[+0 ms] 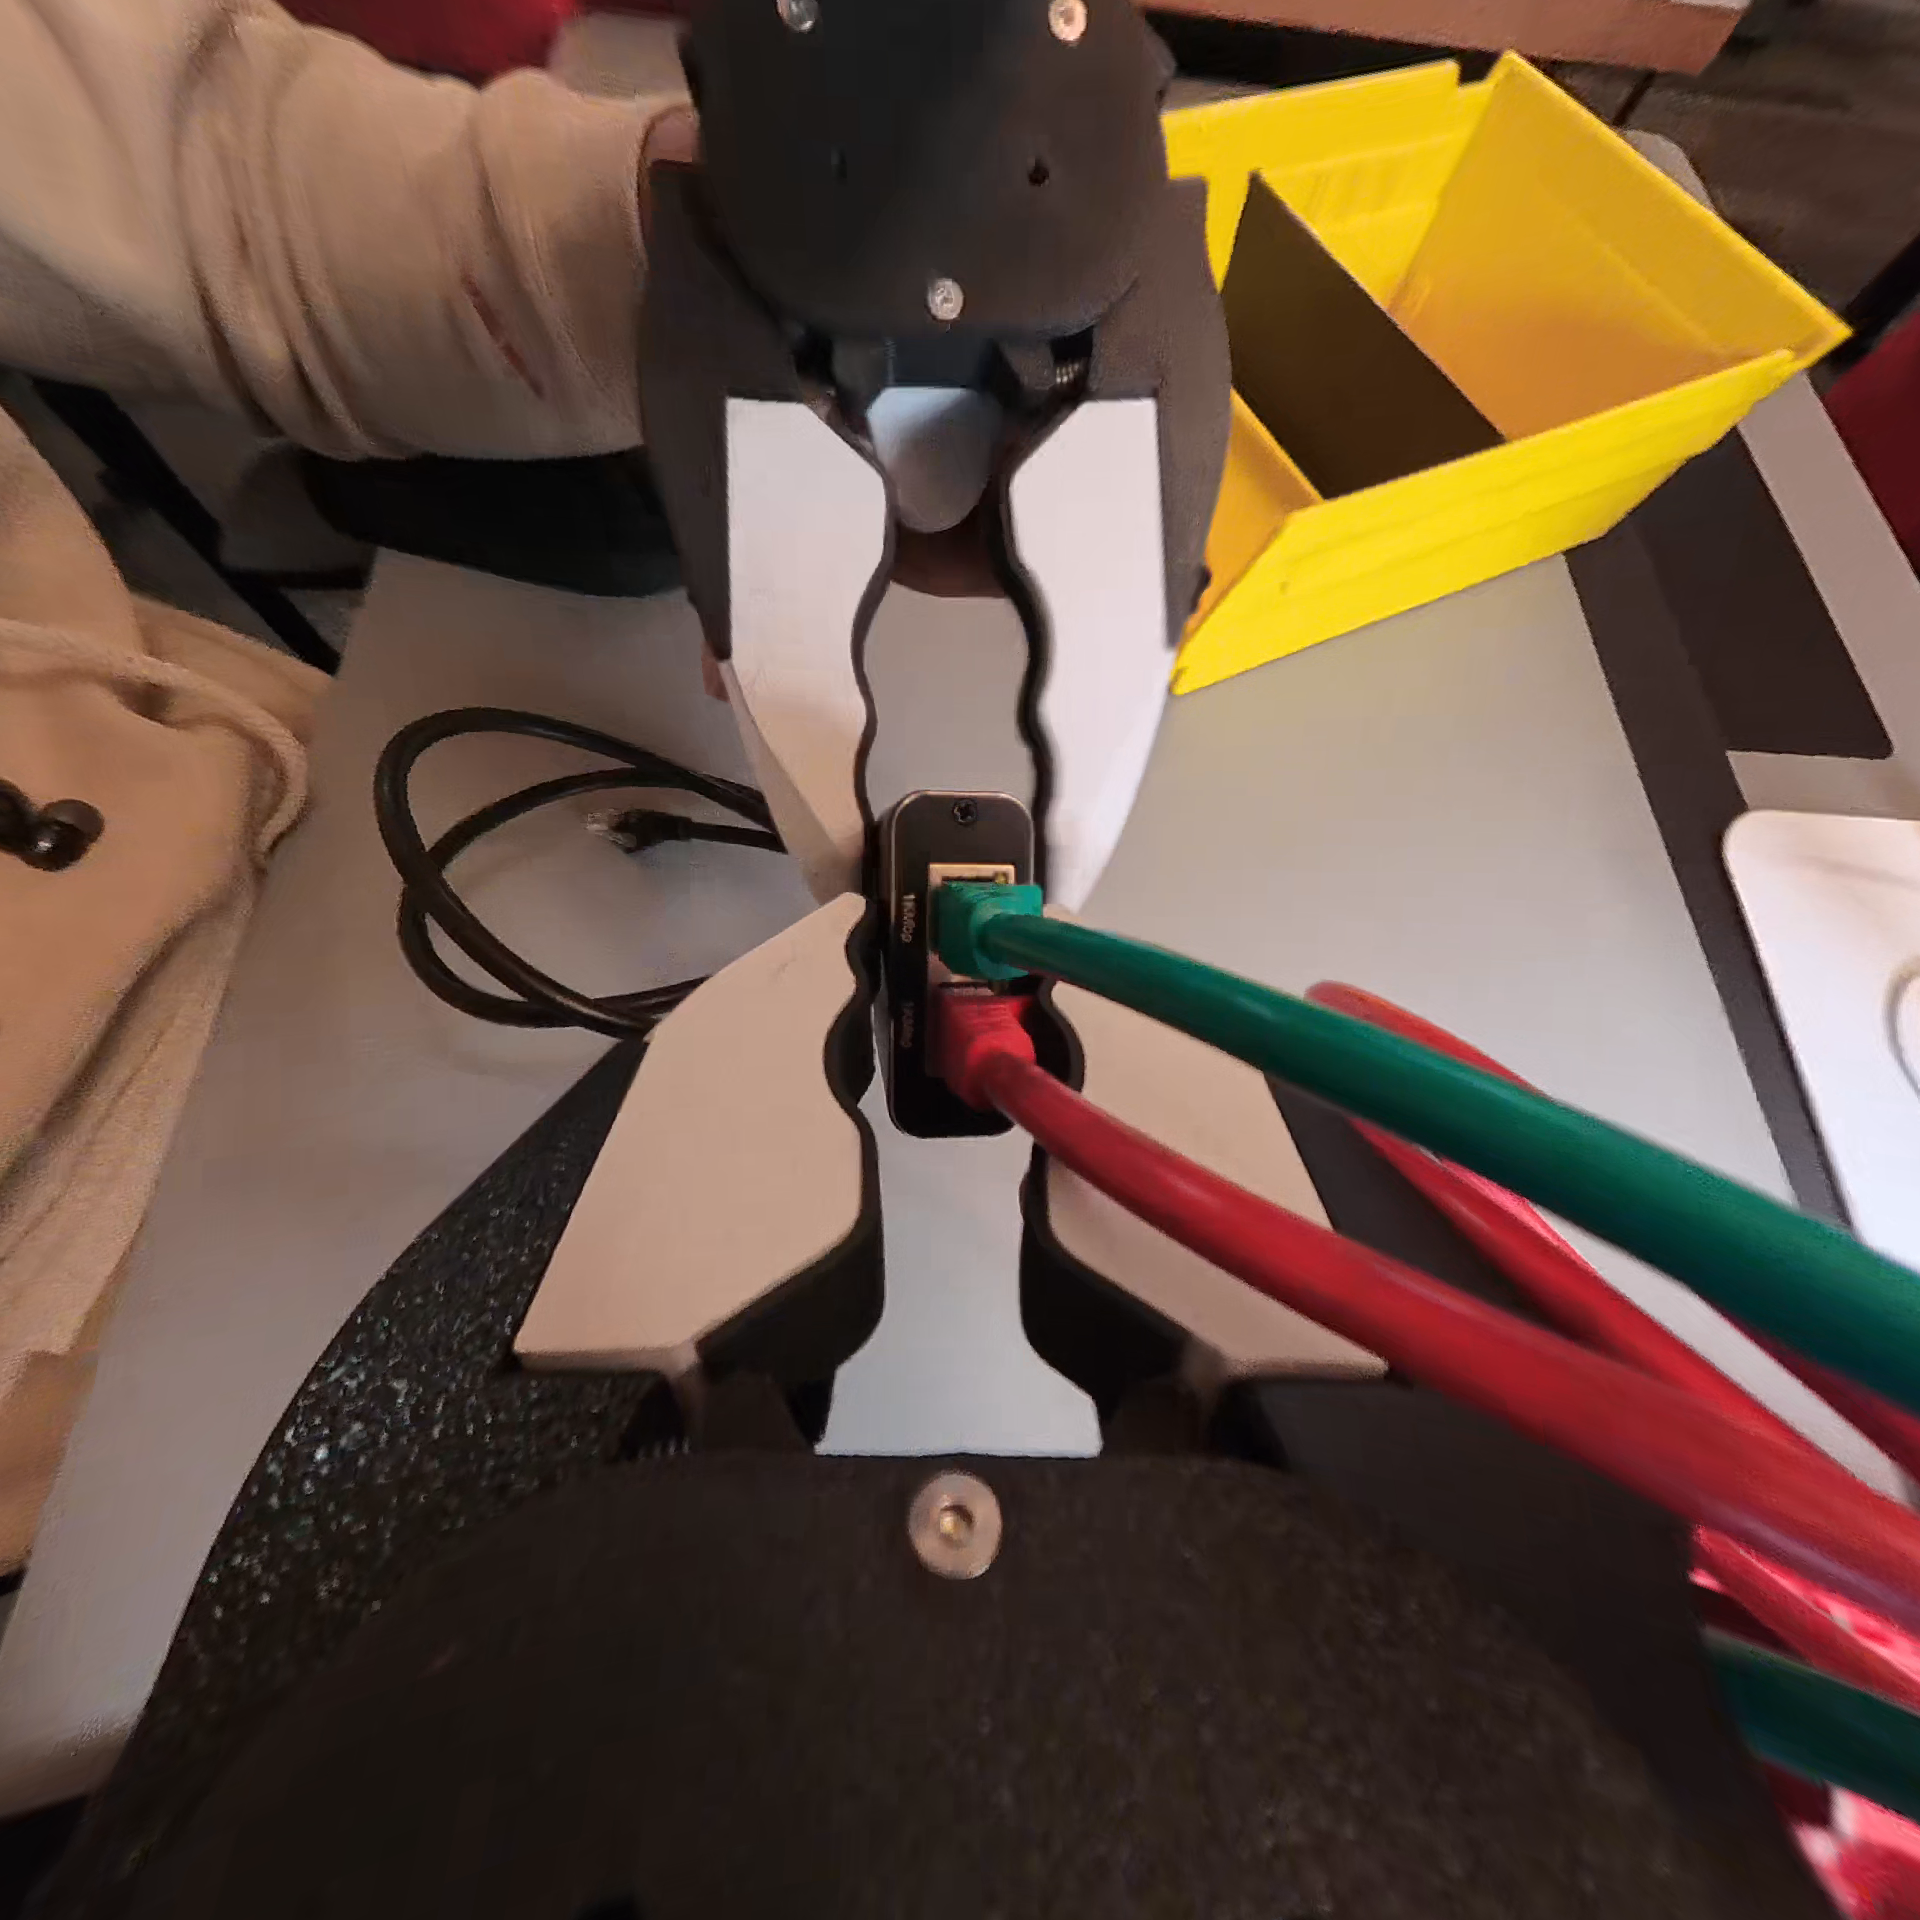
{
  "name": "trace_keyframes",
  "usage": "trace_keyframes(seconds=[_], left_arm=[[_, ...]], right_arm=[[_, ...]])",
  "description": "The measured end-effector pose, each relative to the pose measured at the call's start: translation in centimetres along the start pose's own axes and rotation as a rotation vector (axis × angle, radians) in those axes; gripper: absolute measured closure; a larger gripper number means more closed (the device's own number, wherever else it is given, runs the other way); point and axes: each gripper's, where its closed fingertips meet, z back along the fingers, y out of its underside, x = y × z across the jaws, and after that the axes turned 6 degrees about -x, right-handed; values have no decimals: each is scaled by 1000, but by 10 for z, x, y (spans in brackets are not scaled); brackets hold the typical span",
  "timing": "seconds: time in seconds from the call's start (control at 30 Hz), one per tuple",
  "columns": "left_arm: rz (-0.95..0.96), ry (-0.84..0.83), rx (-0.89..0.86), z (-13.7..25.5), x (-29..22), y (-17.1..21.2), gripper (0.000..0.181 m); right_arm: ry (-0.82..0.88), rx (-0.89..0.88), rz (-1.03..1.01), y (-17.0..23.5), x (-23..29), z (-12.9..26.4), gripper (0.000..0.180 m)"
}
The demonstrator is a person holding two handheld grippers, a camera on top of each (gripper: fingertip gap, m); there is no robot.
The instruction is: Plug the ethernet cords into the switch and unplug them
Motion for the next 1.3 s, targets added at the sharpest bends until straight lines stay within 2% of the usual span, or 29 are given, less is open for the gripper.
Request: trace_keyframes(seconds=[0.03,0.1,0.27,0.37,0.47,0.53,0.63,0.7,0.77,0.8,0.83,0.93,1.03,1.13,1.3], left_arm=[[-20,23,-19,-3,-5,-2,154],[-34,9,-70,-4,-4,-9,156],[95,85,-403,19,-4,-52,155],[218,152,-621,41,-2,-78,155],[325,179,-750,58,5,-89,155],[406,166,-781,62,15,-88,156],[541,170,-777,64,29,-82,156],[612,149,-755,62,37,-76,156],[663,120,-758,66,50,-69,156],[687,102,-764,70,57,-66,156],[706,87,-762,73,62,-63,156],[728,50,-720,77,71,-55,156],[729,20,-647,72,70,-51,156],[716,-2,-555,59,63,-45,156],[656,2,-416,32,40,-43,156]], right_arm=[[25,26,26,0,0,1,154],[87,31,76,-6,-3,7,152],[196,-247,55,-61,-10,31,138],[189,-373,-19,-79,-11,38,128],[158,-461,-143,-84,-17,36,128],[173,-443,-196,-76,-26,32,133],[133,-373,-277,-62,-27,27,121],[84,-238,-304,-42,-20,23,125],[-50,-94,-281,-23,7,23,132],[-95,-22,-221,-13,19,25,136],[-69,17,-95,-10,22,27,135],[103,5,298,-24,19,35,132],[353,-62,462,-54,-2,45,127],[538,68,648,-46,-26,41,119],[576,239,795,-21,-42,-2,107]])
